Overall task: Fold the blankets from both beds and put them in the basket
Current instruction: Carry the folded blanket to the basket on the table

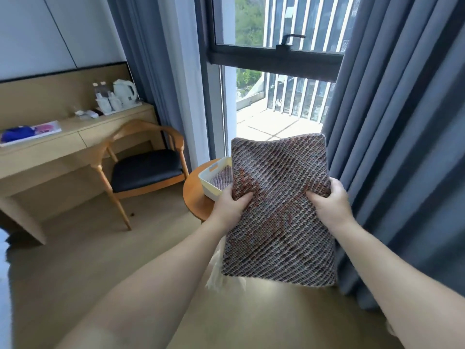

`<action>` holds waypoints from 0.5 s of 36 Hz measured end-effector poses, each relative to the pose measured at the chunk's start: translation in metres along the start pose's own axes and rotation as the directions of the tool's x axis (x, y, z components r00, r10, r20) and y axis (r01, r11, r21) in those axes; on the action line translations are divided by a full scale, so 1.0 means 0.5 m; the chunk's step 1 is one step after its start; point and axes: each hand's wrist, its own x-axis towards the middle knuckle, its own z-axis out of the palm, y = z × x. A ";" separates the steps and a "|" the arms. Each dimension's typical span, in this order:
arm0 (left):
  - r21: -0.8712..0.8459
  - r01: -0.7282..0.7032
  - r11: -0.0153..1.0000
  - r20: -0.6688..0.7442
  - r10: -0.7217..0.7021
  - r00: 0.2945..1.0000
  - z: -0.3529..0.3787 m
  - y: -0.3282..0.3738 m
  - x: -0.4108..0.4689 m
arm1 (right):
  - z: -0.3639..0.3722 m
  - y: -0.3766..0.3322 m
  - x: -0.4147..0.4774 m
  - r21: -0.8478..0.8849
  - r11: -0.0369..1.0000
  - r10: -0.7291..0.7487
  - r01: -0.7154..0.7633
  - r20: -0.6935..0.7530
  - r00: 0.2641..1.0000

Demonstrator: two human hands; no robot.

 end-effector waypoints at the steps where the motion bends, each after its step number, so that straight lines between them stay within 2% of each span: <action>1: 0.003 0.006 1.000 -0.009 -0.006 1.000 0.009 0.008 0.027 | 0.000 0.003 0.037 -0.011 1.000 -0.002 0.002 0.016 1.000; 12: 0.052 0.046 0.998 -0.143 -0.038 0.989 0.062 0.058 0.319 | 0.034 -0.028 0.384 -0.030 0.999 -0.040 0.044 0.121 0.992; 18: 0.049 0.067 0.997 -0.143 -0.059 0.988 0.055 0.036 0.481 | 0.094 -0.014 0.544 -0.039 0.999 0.000 0.006 0.153 0.988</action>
